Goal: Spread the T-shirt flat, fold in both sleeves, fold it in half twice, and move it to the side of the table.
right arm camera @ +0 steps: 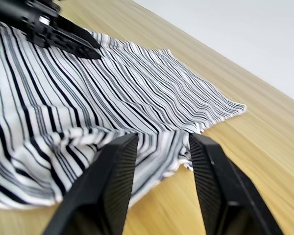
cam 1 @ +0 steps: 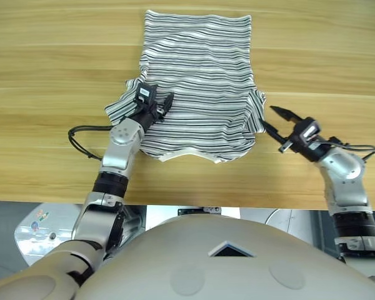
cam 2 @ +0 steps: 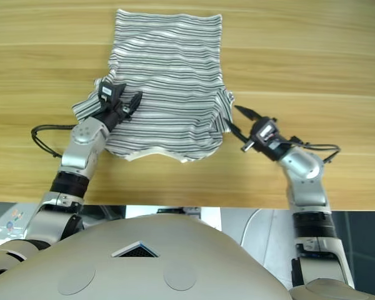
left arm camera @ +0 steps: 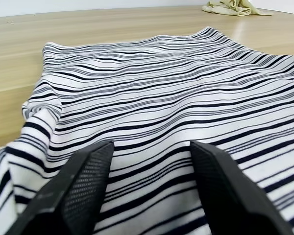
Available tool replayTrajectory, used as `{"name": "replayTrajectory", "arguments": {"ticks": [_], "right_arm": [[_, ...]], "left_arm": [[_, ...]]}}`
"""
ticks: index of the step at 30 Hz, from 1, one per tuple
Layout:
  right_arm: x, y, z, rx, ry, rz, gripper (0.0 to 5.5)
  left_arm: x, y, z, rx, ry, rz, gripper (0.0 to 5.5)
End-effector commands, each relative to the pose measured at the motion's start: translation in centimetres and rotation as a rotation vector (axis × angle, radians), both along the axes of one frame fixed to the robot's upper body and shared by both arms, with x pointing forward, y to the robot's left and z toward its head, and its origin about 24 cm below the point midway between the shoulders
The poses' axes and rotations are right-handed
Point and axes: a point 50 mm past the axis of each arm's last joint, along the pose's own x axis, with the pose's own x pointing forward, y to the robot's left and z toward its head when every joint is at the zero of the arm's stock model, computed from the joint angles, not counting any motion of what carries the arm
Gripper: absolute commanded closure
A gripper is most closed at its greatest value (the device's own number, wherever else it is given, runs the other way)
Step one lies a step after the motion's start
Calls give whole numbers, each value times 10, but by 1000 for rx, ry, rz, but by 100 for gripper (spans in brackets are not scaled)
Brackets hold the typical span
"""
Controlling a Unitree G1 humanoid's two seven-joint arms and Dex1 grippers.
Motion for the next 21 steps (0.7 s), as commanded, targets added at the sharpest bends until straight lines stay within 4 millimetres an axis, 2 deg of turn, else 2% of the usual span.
{"name": "replayTrajectory", "arguments": {"ticks": [1, 4, 10, 14, 17, 21], "right_arm": [[6, -10, 0, -24, -1, -12, 361], [10, -6, -6, -41, 15, -1, 361], [16, 20, -23, -70, 64, 78, 361], [13, 28, -21, -63, 61, 118, 361], [12, 28, -30, -88, 94, 116, 361], [13, 19, -40, -134, 121, 64, 361]], "left_arm": [[-19, 18, -27, 50, 140, 75, 262], [-27, 21, -31, 38, 155, 93, 262], [-37, 5, -38, 3, 177, 60, 262], [-38, 2, -41, -2, 190, 60, 262], [-38, 0, -43, -6, 196, 71, 262], [-36, 4, -43, 1, 200, 90, 262]]}}
